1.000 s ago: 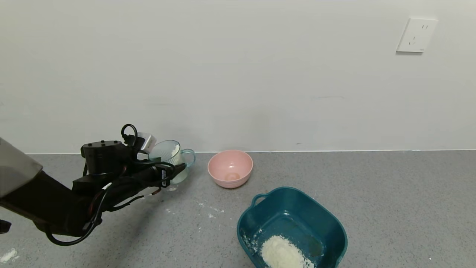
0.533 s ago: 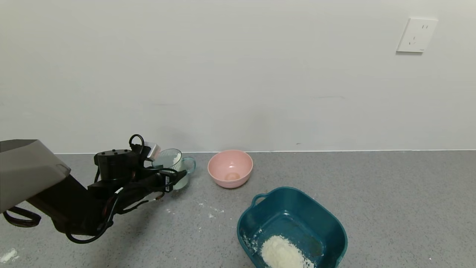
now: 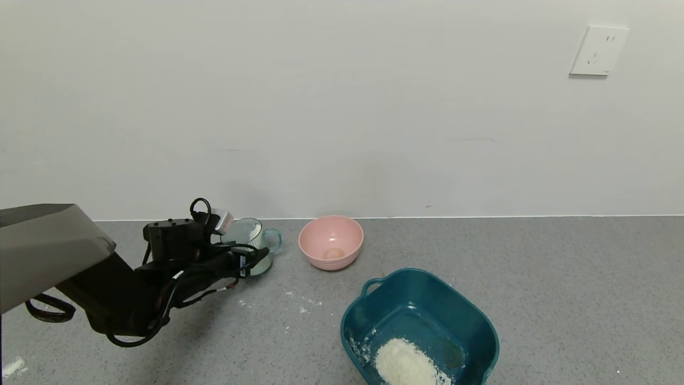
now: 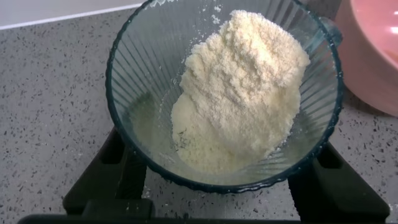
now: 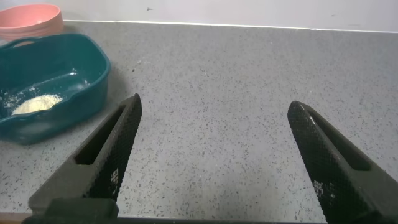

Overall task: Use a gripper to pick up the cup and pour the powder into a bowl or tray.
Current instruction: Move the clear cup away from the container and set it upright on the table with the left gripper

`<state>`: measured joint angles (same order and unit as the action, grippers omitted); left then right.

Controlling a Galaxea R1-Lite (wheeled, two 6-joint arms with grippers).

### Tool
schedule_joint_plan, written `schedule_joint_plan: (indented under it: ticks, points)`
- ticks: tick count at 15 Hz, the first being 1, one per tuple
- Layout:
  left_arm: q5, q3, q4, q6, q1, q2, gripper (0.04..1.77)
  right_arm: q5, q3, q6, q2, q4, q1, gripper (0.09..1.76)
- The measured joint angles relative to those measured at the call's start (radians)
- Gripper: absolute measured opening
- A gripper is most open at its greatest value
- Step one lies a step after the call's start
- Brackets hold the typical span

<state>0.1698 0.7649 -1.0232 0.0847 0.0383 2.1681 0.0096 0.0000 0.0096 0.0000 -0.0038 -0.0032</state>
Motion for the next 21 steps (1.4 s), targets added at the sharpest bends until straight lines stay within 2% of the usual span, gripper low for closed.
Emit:
schedule_joint_plan:
  ticks: [2, 5, 12, 17, 21]
  points:
    - [-0.002, 0.0, 0.0, 0.0, 0.0, 0.006, 1.27, 0.0, 0.0, 0.0, 0.0, 0.0, 0.0, 1.71]
    - [-0.023, 0.004, 0.002, 0.002, -0.001, 0.011, 1.45, 0.001, 0.0, 0.0, 0.0, 0.0, 0.0, 1.71]
    - [-0.024, -0.004, 0.034, 0.004, 0.001, 0.003, 1.61, 0.0, 0.0, 0.0, 0.0, 0.0, 0.0, 1.71]
    - [-0.026, -0.012, 0.133, 0.004, 0.0, -0.064, 1.66, 0.0, 0.0, 0.0, 0.0, 0.0, 0.0, 1.71]
    - [-0.028, -0.016, 0.316, 0.004, 0.001, -0.188, 1.68, 0.0, 0.0, 0.0, 0.0, 0.0, 0.0, 1.71]
